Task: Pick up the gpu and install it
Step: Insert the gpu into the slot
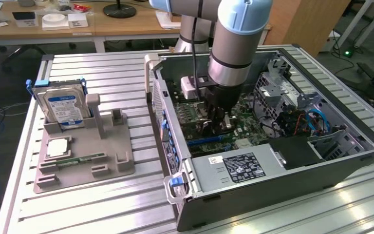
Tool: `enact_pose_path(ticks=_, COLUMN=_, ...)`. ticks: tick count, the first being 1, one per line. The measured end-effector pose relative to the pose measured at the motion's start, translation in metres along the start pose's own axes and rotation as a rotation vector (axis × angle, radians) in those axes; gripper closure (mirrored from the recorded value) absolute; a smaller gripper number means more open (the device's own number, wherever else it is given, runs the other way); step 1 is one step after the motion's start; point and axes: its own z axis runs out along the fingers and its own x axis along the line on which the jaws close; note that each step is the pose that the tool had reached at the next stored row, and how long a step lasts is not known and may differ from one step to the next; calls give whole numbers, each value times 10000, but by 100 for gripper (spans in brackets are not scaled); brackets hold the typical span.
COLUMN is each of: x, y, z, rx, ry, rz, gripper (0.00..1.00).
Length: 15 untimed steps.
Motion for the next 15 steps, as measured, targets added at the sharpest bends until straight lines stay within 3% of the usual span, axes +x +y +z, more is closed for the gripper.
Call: enact_pose_path(ticks=15, x=-1, y=3, z=44, rx=-20, ry=2, rz=53, gripper=72)
